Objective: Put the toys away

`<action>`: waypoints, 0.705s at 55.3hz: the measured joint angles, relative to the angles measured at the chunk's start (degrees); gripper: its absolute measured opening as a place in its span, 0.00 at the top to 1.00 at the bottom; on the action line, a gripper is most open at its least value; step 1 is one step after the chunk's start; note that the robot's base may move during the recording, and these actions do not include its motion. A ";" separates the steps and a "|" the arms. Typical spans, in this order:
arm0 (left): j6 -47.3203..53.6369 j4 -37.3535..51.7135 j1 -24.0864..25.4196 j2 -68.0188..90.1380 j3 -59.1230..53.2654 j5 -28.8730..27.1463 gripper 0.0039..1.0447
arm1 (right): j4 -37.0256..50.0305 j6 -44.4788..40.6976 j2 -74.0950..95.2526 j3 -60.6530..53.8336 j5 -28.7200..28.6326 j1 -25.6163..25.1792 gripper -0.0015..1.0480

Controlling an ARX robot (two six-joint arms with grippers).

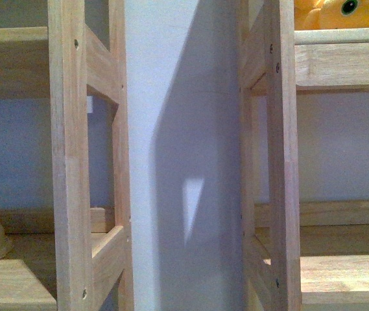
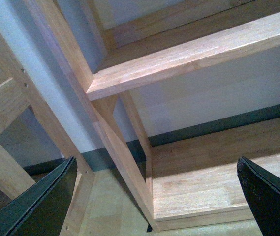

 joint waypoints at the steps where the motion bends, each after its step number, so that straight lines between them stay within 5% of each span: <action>1: 0.00 0.00 0.00 0.00 0.00 0.00 0.06 | -0.04 -1.20 -0.22 0.00 1.01 0.94 0.14; 10: 0.00 0.00 0.00 0.00 0.00 -0.02 0.06 | -0.04 -11.93 -0.81 -0.04 1.38 3.34 0.41; 31: 0.00 0.00 0.00 0.00 -0.02 -0.02 0.06 | -0.04 -14.56 -0.81 -0.04 1.44 3.41 0.97; 39: 0.00 0.00 0.00 0.00 0.00 -0.02 0.06 | -0.04 -14.75 -0.81 -0.04 1.44 3.43 0.97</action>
